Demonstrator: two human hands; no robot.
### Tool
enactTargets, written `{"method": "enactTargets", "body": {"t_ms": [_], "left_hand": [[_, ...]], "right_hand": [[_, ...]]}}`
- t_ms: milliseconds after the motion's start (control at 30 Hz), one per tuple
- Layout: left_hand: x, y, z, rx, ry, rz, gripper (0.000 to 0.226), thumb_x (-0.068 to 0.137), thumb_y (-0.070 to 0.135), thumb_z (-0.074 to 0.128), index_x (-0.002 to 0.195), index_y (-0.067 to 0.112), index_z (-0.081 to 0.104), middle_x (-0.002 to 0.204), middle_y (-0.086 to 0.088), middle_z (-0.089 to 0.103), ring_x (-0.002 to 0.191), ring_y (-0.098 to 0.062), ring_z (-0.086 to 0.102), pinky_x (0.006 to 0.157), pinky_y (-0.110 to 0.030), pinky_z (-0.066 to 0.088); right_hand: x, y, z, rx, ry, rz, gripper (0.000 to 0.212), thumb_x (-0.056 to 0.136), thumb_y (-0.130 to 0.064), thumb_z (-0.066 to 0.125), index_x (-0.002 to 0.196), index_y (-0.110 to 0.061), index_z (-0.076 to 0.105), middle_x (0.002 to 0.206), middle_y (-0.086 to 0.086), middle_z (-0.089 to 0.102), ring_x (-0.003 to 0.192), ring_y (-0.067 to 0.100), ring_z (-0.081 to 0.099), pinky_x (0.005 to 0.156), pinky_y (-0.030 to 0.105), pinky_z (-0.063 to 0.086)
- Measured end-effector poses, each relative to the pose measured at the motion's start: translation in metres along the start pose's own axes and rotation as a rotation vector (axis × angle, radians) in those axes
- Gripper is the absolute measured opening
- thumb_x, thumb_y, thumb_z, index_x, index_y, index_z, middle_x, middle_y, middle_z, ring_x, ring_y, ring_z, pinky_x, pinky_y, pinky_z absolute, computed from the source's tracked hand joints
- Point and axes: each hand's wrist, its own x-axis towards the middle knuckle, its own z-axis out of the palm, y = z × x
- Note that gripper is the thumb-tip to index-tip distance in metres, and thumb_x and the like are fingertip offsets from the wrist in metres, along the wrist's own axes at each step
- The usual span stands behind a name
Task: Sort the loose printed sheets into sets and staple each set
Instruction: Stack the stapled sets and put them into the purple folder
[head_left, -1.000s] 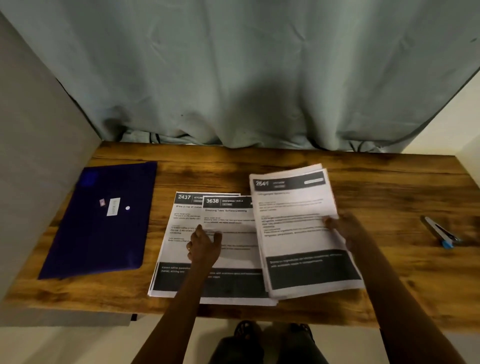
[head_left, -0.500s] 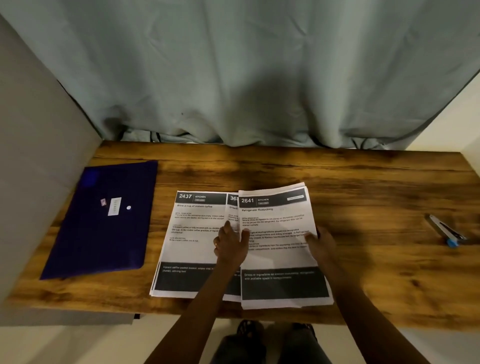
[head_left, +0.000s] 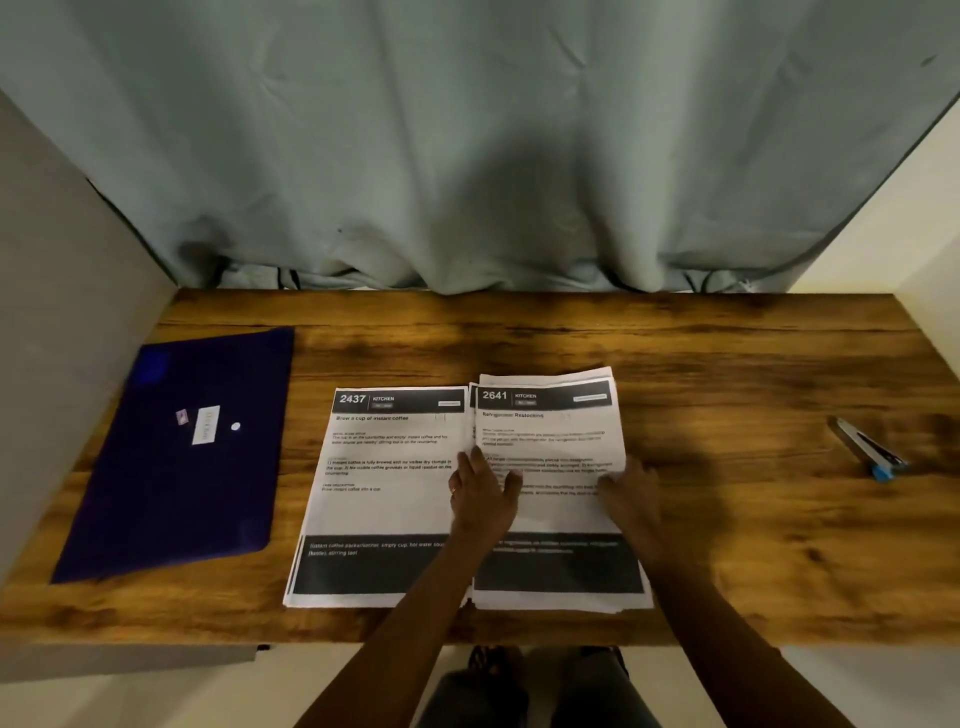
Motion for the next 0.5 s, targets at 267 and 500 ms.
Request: {"method": "enactTargets", "body": {"t_ms": [267,500], "left_hand": [[-0.002,-0.002,0.011,0.000,-0.017,-0.009,0.077,0.095,0.040,0.048,0.149,0.008,0.004,0.156,-0.017,0.004,0.143,-0.039,0.006,0.115,-0.047,0.017],[0.003,-0.014,0.000,-0.133,0.003,0.115,0.052,0.093,0.025,0.057,0.138,0.013,0.033,0.134,-0.010,0.046,0.126,-0.028,0.046,0.100,-0.042,0.047]], "right_hand": [[-0.006,-0.002,0.009,0.052,0.016,-0.001,0.043,0.087,-0.015,0.062,0.126,-0.010,0.046,0.128,0.014,0.051,0.116,0.032,0.051,0.096,0.044,0.046],[0.009,-0.003,-0.015,0.036,0.085,0.021,0.042,0.085,-0.011,0.063,0.125,-0.007,0.050,0.128,0.016,0.052,0.117,0.035,0.049,0.096,0.046,0.045]]}}
